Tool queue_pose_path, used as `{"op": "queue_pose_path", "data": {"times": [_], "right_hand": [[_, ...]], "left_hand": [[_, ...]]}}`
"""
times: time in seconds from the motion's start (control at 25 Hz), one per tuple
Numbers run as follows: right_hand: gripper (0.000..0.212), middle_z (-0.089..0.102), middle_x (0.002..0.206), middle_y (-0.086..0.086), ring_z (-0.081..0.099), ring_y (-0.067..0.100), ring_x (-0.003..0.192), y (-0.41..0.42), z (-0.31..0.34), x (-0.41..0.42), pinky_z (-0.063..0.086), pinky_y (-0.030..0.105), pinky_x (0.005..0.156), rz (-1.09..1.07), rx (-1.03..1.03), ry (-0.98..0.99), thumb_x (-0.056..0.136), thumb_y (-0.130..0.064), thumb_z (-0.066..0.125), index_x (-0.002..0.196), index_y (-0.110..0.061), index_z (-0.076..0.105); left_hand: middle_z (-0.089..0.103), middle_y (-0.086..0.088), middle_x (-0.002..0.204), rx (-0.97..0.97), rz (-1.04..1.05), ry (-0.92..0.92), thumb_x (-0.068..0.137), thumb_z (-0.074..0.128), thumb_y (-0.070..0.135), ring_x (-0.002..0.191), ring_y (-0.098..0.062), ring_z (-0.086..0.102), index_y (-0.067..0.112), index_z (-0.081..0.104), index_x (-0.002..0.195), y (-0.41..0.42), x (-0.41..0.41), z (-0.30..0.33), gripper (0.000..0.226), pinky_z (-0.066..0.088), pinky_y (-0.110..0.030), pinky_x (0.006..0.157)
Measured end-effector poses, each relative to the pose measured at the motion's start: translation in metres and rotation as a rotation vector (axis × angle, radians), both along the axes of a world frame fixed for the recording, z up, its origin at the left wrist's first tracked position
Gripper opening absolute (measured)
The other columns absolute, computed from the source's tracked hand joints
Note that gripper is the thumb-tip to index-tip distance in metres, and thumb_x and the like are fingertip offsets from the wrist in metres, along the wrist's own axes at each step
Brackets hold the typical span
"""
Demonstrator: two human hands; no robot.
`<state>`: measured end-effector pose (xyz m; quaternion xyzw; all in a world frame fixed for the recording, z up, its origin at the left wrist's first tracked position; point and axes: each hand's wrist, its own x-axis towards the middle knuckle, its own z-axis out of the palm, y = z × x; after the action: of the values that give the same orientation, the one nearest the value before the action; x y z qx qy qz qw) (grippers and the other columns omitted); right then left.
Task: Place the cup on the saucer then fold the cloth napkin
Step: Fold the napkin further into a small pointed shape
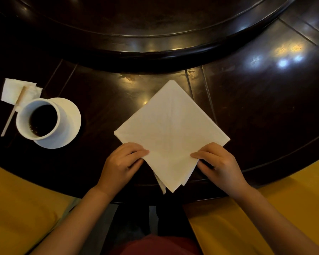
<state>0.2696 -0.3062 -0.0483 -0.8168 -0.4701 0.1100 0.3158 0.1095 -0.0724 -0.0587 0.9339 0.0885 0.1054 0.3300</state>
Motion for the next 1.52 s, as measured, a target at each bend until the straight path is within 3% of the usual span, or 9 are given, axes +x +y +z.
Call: {"op": "queue_pose_path", "data": {"times": [0.24, 0.68, 0.96, 1.08, 1.2, 1.28, 1.36, 1.44, 1.52], "right_hand": [[0.015, 0.065, 0.088, -0.004, 0.06, 0.002, 0.086, 0.011, 0.032, -0.007, 0.049, 0.017, 0.077, -0.271, 0.211, 0.186, 0.083, -0.019, 0.063, 0.093, -0.009, 0.069], [0.01, 0.067, 0.085, 0.003, 0.06, 0.016, 0.077, 0.065, 0.006, 0.029, 0.05, 0.031, 0.064, -0.467, 0.044, 0.009, 0.085, -0.015, 0.063, 0.093, -0.011, 0.067], [0.011, 0.069, 0.087, 0.003, 0.062, 0.017, 0.076, 0.061, -0.009, 0.031, 0.048, 0.038, 0.071, -0.47, -0.049, -0.01, 0.084, -0.02, 0.066, 0.092, -0.012, 0.068], [0.009, 0.069, 0.084, 0.003, 0.062, 0.017, 0.073, 0.063, -0.01, 0.033, 0.039, 0.032, 0.072, -0.454, -0.066, -0.066, 0.084, -0.019, 0.066, 0.09, -0.012, 0.068], [0.008, 0.068, 0.079, 0.003, 0.061, 0.019, 0.068, 0.065, -0.01, 0.037, 0.037, 0.032, 0.069, -0.417, -0.089, -0.135, 0.084, -0.019, 0.065, 0.087, -0.012, 0.067], [0.014, 0.068, 0.085, 0.005, 0.062, 0.022, 0.075, 0.065, -0.007, 0.037, 0.039, 0.036, 0.071, -0.41, -0.103, -0.203, 0.084, -0.022, 0.062, 0.093, -0.011, 0.067], [0.028, 0.067, 0.108, 0.008, 0.06, 0.025, 0.101, 0.066, -0.007, 0.03, 0.038, 0.042, 0.089, -0.398, -0.124, -0.304, 0.086, -0.021, 0.059, 0.112, -0.01, 0.063], [0.041, 0.052, 0.136, 0.01, 0.04, 0.024, 0.131, 0.072, -0.011, 0.017, 0.021, 0.048, 0.109, -0.328, -0.189, -0.328, 0.092, -0.018, 0.049, 0.132, -0.008, 0.048], [0.049, 0.032, 0.15, 0.01, 0.018, 0.02, 0.141, 0.078, -0.02, 0.0, 0.006, 0.047, 0.113, -0.257, -0.296, -0.277, 0.094, -0.021, 0.037, 0.141, -0.006, 0.03]], "left_hand": [[0.065, 0.001, 0.09, -0.115, 0.304, -0.112, 0.088, 0.056, 0.02, 0.085, -0.006, 0.059, 0.002, 0.07, 0.097, -0.017, 0.0, 0.035, 0.025, 0.045, -0.015, 0.081], [0.061, -0.009, 0.086, -0.01, 0.555, -0.01, 0.087, 0.058, 0.008, 0.082, -0.014, 0.048, 0.003, 0.067, 0.099, -0.006, 0.065, -0.005, 0.016, 0.03, -0.011, 0.074], [0.059, -0.01, 0.093, 0.092, 0.569, 0.02, 0.088, 0.055, 0.014, 0.087, -0.019, 0.049, 0.006, 0.064, 0.106, -0.011, 0.062, -0.009, 0.021, 0.041, -0.035, 0.076], [0.055, -0.013, 0.122, 0.288, 0.5, 0.088, 0.092, 0.04, 0.025, 0.116, -0.024, 0.045, 0.009, 0.05, 0.128, -0.016, 0.069, 0.002, 0.041, 0.028, -0.041, 0.094], [0.022, -0.01, 0.154, 0.438, 0.145, 0.181, 0.094, 0.025, 0.038, 0.142, -0.023, 0.013, 0.015, 0.018, 0.147, -0.029, 0.101, 0.007, 0.058, 0.005, -0.051, 0.11], [0.014, -0.007, 0.157, 0.508, 0.037, 0.26, 0.094, 0.016, 0.04, 0.144, -0.021, 0.007, 0.017, 0.009, 0.148, -0.029, 0.117, -0.003, 0.059, 0.001, -0.052, 0.111], [0.01, -0.005, 0.158, 0.505, 0.053, 0.347, 0.094, 0.009, 0.039, 0.144, -0.018, 0.004, 0.017, 0.002, 0.148, -0.026, 0.12, -0.015, 0.058, 0.003, -0.05, 0.113], [0.009, -0.004, 0.158, 0.508, 0.08, 0.35, 0.095, 0.007, 0.037, 0.144, -0.017, 0.004, 0.016, 0.002, 0.147, -0.026, 0.119, -0.021, 0.057, 0.008, -0.048, 0.113], [0.007, -0.003, 0.158, 0.533, 0.068, 0.357, 0.094, 0.005, 0.036, 0.144, -0.016, 0.003, 0.016, 0.002, 0.148, -0.027, 0.12, -0.021, 0.057, 0.009, -0.047, 0.113]]}}
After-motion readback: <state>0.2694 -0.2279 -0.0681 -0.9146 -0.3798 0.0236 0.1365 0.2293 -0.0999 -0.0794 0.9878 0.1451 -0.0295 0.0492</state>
